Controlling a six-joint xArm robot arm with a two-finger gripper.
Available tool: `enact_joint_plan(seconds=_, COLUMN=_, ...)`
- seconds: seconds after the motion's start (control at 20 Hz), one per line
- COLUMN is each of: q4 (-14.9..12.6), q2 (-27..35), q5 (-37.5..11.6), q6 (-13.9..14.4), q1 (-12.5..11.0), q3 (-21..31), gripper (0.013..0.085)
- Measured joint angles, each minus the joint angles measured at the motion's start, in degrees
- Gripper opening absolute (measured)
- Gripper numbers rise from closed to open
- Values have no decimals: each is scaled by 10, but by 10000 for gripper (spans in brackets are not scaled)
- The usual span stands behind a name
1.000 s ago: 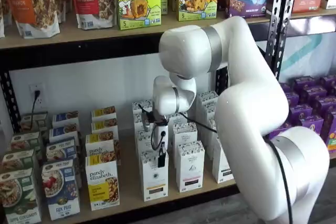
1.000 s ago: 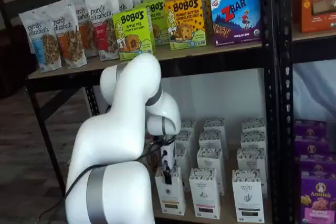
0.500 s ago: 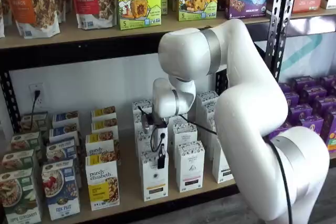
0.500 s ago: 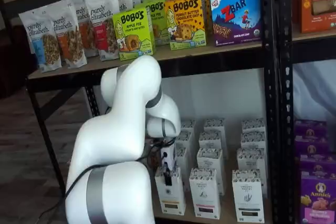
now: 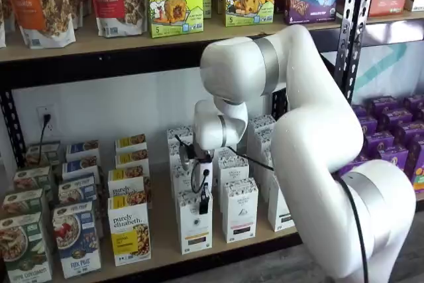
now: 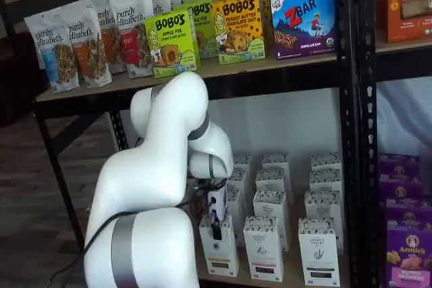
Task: Pick up the white box with a yellow strip in the middle, on the bottom shelf, the fourth box from the left
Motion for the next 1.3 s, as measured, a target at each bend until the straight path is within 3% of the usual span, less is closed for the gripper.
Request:
enact_joint_plan(seconds=0.2, q4=3, q2=1, q5=8, q6=-3, q1=0, q3=-4, gripper=690)
enact_joint_plan(seconds=0.75, q4=-2, q2=2, q5=2, q6=5, q1=3, q3=-1, gripper=690)
enact_joint_plan(seconds=1.15, q4=3, q2=-1, q5=-2, q6=3, q1=5, q3=5, gripper=490)
enact_joint_plan(seconds=1.3, q4=3, q2=-6, q5=-20, q6=3, q1=6, q3=18, gripper=490)
